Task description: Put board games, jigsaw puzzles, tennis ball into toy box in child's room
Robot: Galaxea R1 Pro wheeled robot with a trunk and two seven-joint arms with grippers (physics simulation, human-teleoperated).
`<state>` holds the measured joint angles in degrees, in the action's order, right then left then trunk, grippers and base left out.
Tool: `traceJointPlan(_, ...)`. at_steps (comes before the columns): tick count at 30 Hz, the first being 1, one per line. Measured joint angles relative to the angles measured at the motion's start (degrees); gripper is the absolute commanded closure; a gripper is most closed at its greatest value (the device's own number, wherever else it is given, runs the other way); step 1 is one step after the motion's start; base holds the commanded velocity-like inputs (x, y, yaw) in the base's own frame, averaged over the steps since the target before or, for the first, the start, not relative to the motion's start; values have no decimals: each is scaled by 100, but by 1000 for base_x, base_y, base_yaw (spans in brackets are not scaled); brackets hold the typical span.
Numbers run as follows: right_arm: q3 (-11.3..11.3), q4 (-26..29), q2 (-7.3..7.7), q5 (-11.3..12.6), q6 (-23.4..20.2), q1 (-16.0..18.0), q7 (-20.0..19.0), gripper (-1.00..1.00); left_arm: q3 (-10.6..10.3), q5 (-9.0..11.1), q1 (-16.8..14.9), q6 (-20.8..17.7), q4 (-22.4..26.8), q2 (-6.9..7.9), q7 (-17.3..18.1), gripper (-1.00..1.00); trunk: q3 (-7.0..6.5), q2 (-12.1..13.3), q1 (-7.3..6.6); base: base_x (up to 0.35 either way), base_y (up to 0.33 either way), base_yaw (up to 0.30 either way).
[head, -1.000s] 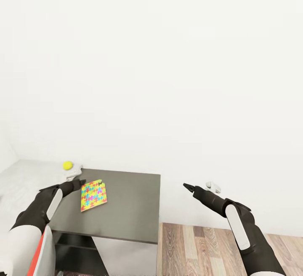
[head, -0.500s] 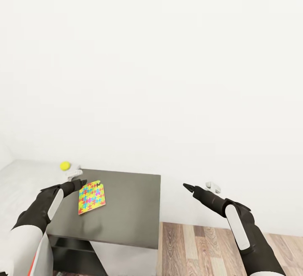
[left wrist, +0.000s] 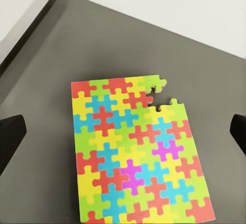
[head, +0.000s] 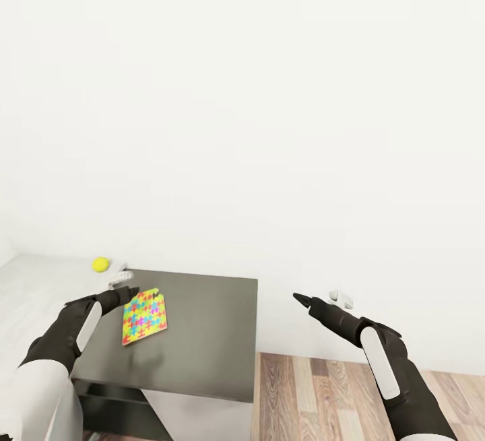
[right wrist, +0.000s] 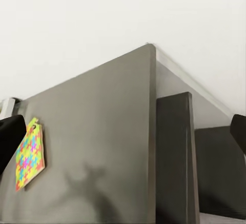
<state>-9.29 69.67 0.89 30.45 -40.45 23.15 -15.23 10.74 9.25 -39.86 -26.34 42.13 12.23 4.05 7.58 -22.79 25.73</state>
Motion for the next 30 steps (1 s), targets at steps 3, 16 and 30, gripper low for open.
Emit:
traceJointPlan(3, 0, 0, 0, 0, 0, 0, 0, -100, 0, -3, 0, 5, 0, 0, 0, -100, 28, 0, 1, 160, 0, 0)
traceJointPlan(16, 0, 0, -1, -19, 0, 0, 3, -100, 0, -6, 0, 14, 1, 0, 0, -100, 150, 0, 2, 41, 0, 0)
traceJointPlan(30, 0, 0, -8, -47, 0, 0, 8, -100, -39, -6, 0, 17, -1, -1, 0, -100, 282, 0, 2, 130, 12, 0)
